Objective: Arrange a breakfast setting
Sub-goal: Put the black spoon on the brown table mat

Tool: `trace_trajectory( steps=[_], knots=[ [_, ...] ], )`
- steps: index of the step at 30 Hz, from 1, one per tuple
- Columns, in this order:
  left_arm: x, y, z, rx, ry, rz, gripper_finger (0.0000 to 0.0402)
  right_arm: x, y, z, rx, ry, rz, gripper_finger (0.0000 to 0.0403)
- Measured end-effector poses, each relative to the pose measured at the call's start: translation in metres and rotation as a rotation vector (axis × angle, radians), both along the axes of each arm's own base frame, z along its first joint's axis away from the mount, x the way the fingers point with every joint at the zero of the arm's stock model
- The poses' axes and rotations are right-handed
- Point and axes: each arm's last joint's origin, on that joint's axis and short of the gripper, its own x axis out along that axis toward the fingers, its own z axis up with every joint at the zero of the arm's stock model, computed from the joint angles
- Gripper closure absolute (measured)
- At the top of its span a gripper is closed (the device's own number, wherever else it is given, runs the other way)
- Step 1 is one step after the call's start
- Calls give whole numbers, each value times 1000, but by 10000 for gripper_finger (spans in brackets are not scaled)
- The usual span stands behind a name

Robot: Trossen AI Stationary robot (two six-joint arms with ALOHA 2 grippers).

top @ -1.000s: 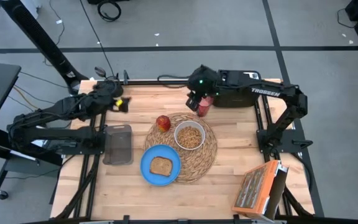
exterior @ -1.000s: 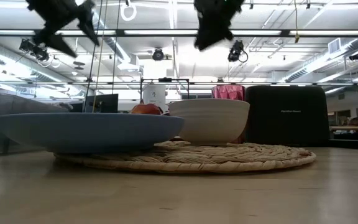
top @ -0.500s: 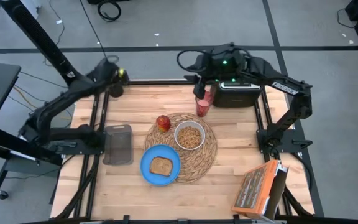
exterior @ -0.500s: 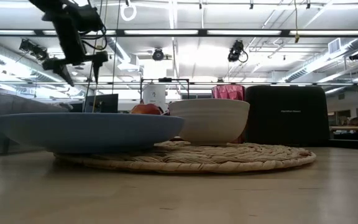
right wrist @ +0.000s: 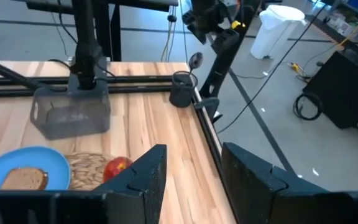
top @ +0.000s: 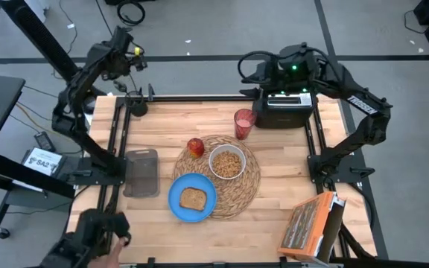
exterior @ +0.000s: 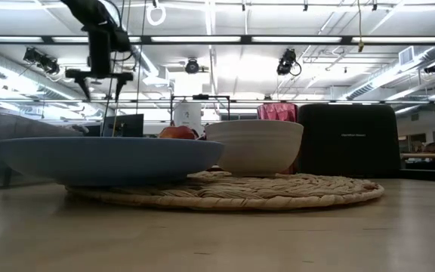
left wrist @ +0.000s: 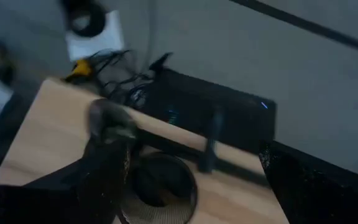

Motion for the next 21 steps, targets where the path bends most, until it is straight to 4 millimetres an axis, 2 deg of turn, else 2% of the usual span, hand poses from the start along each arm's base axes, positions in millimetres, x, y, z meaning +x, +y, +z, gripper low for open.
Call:
trace_trajectory(
  steps=[3, 12, 13, 15, 17, 21],
  knots=[
    [-9, 4, -10, -10, -22, 189, 43, -8, -1, 3, 0, -1, -13, 241],
    [-14, 16, -17, 114, -15, 412, 77, -25, -4, 8, 1, -8, -47, 241],
    [-13, 21, -20, 128, -4, 395, 82, -26, -4, 8, 2, -4, -49, 241],
    [-8, 36, -28, 136, 33, 256, 90, -26, -4, 7, 6, 9, -50, 241],
    [-6, 49, -36, 84, 68, 117, 94, -26, -4, 6, 8, 12, -50, 241],
    [-13, 69, -37, -49, 97, -33, 95, -26, -4, 6, 8, 13, -50, 241]
  ],
)
